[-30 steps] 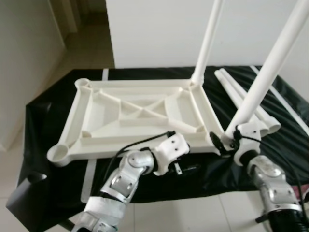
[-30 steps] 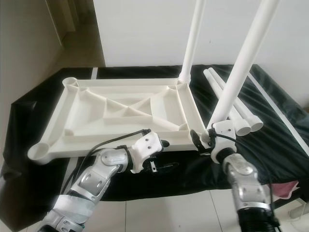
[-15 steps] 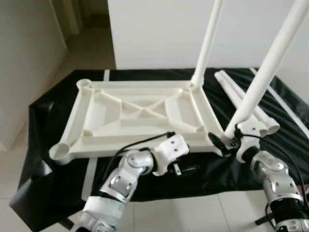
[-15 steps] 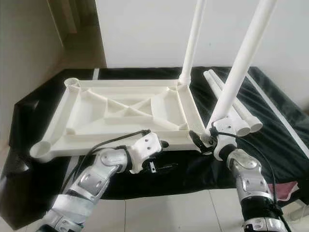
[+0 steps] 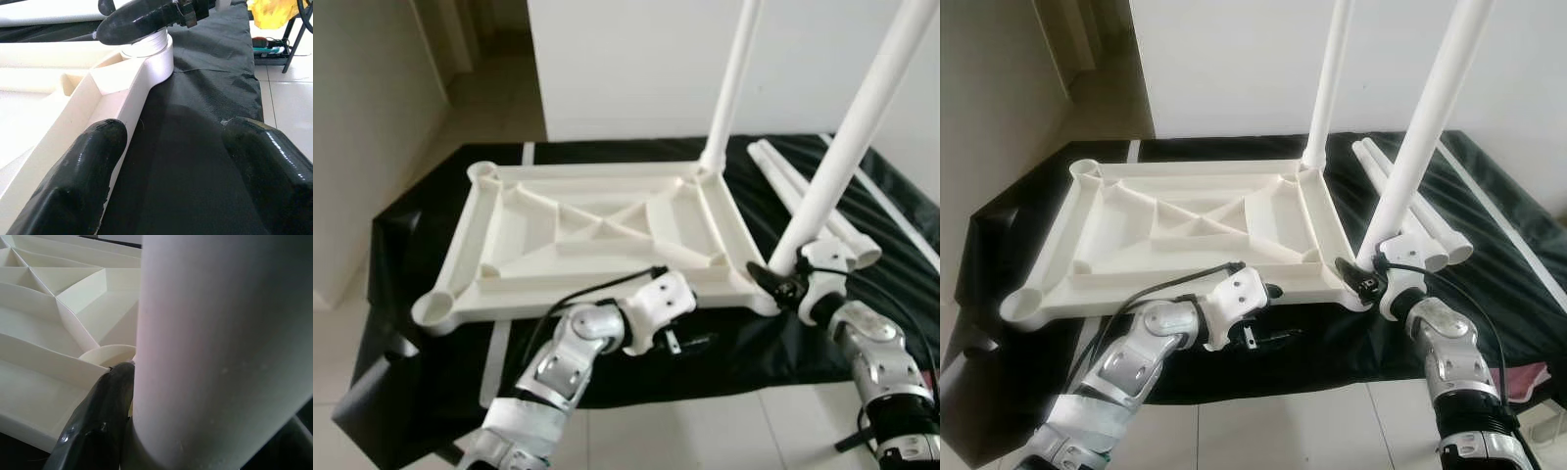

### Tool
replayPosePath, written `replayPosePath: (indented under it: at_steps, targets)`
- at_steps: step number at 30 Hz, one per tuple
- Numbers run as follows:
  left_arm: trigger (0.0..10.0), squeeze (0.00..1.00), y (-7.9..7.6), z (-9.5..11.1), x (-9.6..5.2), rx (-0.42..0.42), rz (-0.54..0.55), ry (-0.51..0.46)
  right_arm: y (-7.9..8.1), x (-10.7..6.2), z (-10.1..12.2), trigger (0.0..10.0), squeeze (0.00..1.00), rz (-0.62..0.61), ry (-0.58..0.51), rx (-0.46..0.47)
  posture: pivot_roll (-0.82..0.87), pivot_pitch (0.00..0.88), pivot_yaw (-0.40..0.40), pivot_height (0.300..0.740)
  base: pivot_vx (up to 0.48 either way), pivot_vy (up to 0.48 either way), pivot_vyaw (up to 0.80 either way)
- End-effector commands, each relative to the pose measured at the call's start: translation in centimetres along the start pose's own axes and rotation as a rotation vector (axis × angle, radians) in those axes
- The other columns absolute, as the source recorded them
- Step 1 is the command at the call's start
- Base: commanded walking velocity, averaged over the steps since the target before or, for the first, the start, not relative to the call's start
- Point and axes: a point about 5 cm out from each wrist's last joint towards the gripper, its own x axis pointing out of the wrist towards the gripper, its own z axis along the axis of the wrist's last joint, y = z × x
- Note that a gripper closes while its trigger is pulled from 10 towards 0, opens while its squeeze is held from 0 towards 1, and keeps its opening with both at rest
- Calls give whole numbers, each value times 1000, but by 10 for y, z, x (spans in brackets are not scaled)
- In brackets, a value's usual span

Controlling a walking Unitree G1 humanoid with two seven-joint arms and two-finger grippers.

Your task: Building children table

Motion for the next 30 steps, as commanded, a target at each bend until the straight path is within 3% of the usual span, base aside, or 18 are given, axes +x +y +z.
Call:
replayPosePath:
  at_steps: [1, 5, 7, 20, 25, 27, 30]
  targets:
    - [10000, 0, 3, 2, -1, 14, 49, 0, 9, 0, -9, 0, 0, 33, 24, 22, 34, 0, 22, 740, 0, 0, 0]
    - [10000, 0, 2, 2, -1, 15, 42, 2, 11, -1, -11, 0, 0, 21, 25, 37, 30, 0, 28, 740, 0, 0, 0]
    - [10000, 0, 2, 2, -1, 15, 40, 2, 12, -3, -13, 10000, 0, 3, 28, 51, 30, 0, 28, 740, 0, 0, 0]
    - [10000, 0, 2, 3, -1, 15, 38, 2, 24, 1, -13, 10000, 0, -137, 46, 108, 27, 0, 30, 740, 0, 0, 0]
    - [10000, 0, 3, 4, 0, 16, 39, -2, 33, 4, -7, 10000, 0, -267, 43, 189, 31, 0, 20, 740, 0, 0, 0]
    - [10000, 0, 6, 5, 0, 21, 55, -5, 36, 5, -8, 10000, 0, -410, 58, 288, 38, 0, 13, 740, 0, 0, 0]
    - [10000, 0, 7, 5, 0, 18, 64, -5, 40, 4, -10, 10000, 0, -483, 62, 316, 39, 0, 12, 740, 0, 0, 0]
